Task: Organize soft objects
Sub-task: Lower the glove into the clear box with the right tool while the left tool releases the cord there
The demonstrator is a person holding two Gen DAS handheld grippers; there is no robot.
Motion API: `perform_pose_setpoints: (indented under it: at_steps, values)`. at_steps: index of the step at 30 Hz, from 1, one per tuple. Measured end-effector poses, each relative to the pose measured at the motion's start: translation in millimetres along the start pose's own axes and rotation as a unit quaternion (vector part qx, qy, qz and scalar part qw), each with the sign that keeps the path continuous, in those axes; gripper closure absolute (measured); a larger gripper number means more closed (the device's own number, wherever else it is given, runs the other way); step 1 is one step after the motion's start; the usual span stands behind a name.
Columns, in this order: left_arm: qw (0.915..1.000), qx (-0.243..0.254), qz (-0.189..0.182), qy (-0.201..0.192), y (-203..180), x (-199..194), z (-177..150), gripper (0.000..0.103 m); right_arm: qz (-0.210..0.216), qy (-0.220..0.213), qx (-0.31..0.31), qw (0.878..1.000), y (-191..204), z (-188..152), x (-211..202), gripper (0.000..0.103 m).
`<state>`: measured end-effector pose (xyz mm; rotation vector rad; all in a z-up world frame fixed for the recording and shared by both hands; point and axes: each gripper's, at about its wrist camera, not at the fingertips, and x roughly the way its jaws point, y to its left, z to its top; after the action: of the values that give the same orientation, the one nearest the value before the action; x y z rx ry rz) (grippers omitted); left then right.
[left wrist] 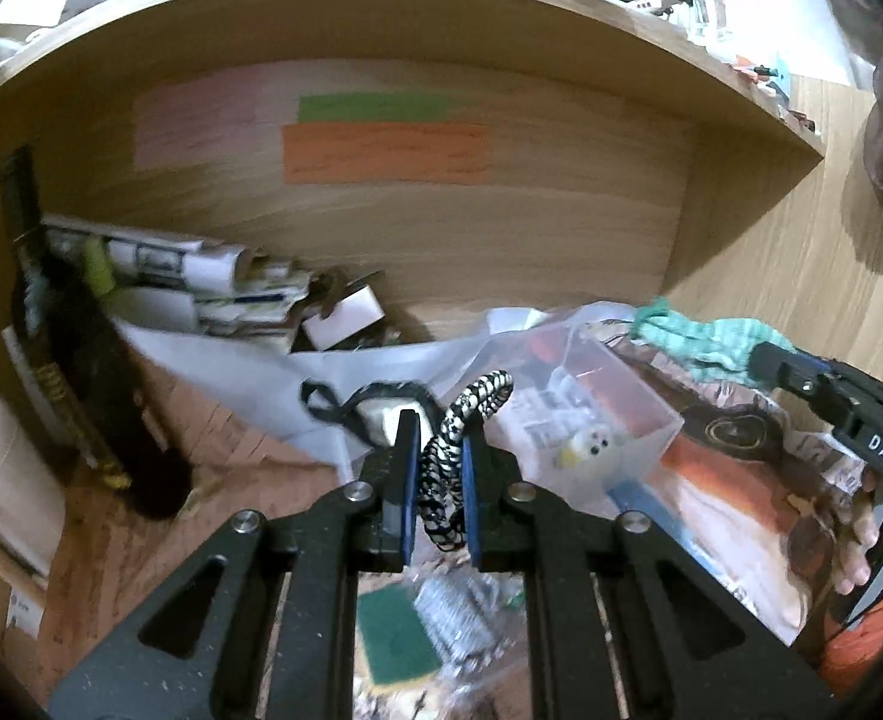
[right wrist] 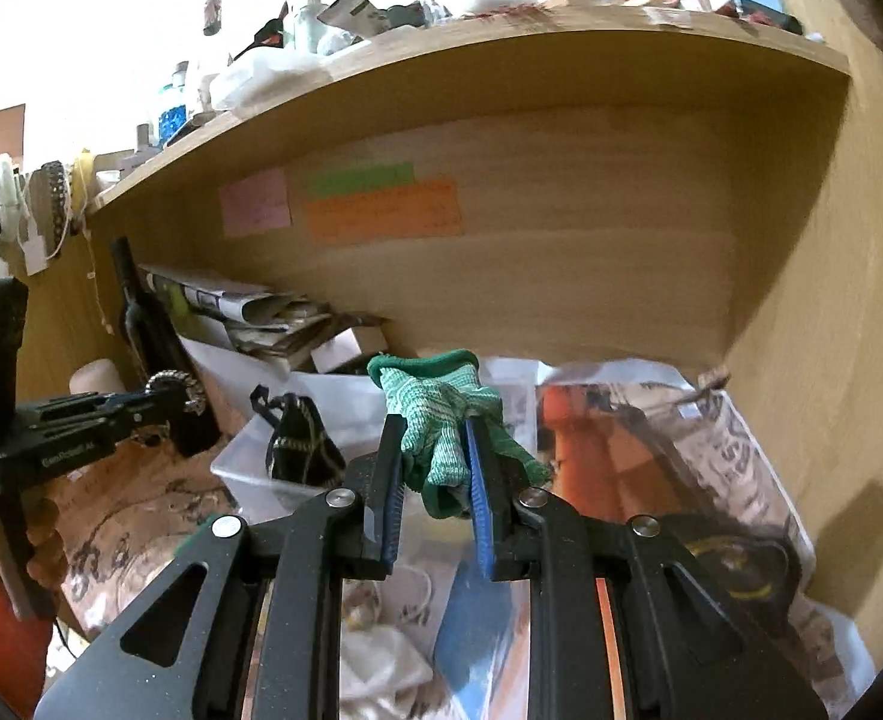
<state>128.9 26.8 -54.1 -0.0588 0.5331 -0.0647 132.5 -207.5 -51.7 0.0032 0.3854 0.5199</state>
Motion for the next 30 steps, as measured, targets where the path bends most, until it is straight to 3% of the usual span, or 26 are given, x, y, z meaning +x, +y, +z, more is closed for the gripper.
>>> perform_pose_setpoints:
  at_steps: [6,10,19,24,30]
  values:
    - [0.9994,0.005,-0.022,0.026,-11.9,38.0,13.7,0.091,0.011,0.003,-0.008,1.000,3.4,11.8,24.8,0.086]
    - [0.9975,0.013,-0.028,0.064,-20.7,73.1,18.3,0.091,0.005,0.014,-0.016,1.000,6.7,15.2,44.0,0.085]
    - [0.9897,0.018,-0.025,0.140,-28.2,131.2,8.9,0.091,0.014,0.079,-0.029,0.996,13.9,-0.2,93.2,0.085]
    - [0.9866,0.019,-0.023,0.161,-24.9,145.4,2.0,0.091,0.007,0.111,-0.022,0.994,10.7,-8.4,117.5,0.085]
    - [0.9856,0.015,-0.030,0.166,-22.2,146.6,-4.8,0.069,-0.010,0.156,-0.025,0.987,8.0,-22.5,139.0,0.082]
